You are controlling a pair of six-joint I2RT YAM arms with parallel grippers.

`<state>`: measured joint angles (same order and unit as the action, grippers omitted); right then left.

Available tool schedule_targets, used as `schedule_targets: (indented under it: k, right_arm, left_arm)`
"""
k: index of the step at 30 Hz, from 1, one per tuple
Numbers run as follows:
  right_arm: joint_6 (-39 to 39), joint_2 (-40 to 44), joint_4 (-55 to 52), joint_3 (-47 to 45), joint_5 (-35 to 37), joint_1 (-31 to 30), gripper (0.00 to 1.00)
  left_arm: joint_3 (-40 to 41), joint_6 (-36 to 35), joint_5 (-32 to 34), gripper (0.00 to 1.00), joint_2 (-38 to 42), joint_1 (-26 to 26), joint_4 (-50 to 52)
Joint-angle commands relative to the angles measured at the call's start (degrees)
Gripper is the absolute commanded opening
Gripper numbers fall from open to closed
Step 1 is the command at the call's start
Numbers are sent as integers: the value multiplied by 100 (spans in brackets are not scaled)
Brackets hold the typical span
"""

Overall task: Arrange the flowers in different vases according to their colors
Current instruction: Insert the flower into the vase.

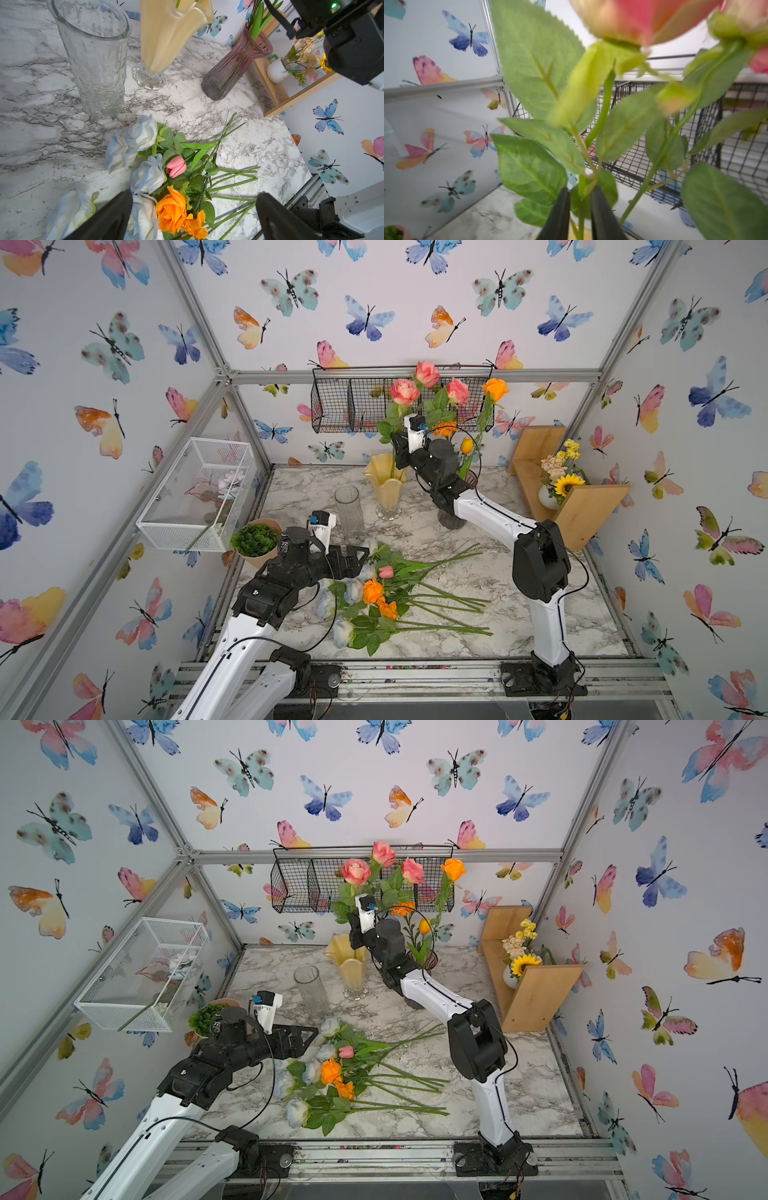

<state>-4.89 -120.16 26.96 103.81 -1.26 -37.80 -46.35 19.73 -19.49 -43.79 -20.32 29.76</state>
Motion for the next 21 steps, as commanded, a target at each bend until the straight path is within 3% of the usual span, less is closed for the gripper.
schedule_targets:
  k: [1, 8, 14, 21]
  right_arm:
    - [40, 9, -411, 193, 265, 27, 57]
    - [-6, 545, -1620, 361, 243, 19, 72]
    - [-232, 969, -3329, 711, 273, 18, 73]
    - [-610, 1940, -4241, 149, 30, 10, 75]
  left_arm:
    - [38, -55, -134, 99, -14, 30, -84]
    - [47, -49, -104, 99, 36, 32, -84]
    - [47, -42, -91, 99, 46, 32, -84]
    - [56, -30, -28, 99, 61, 35, -75]
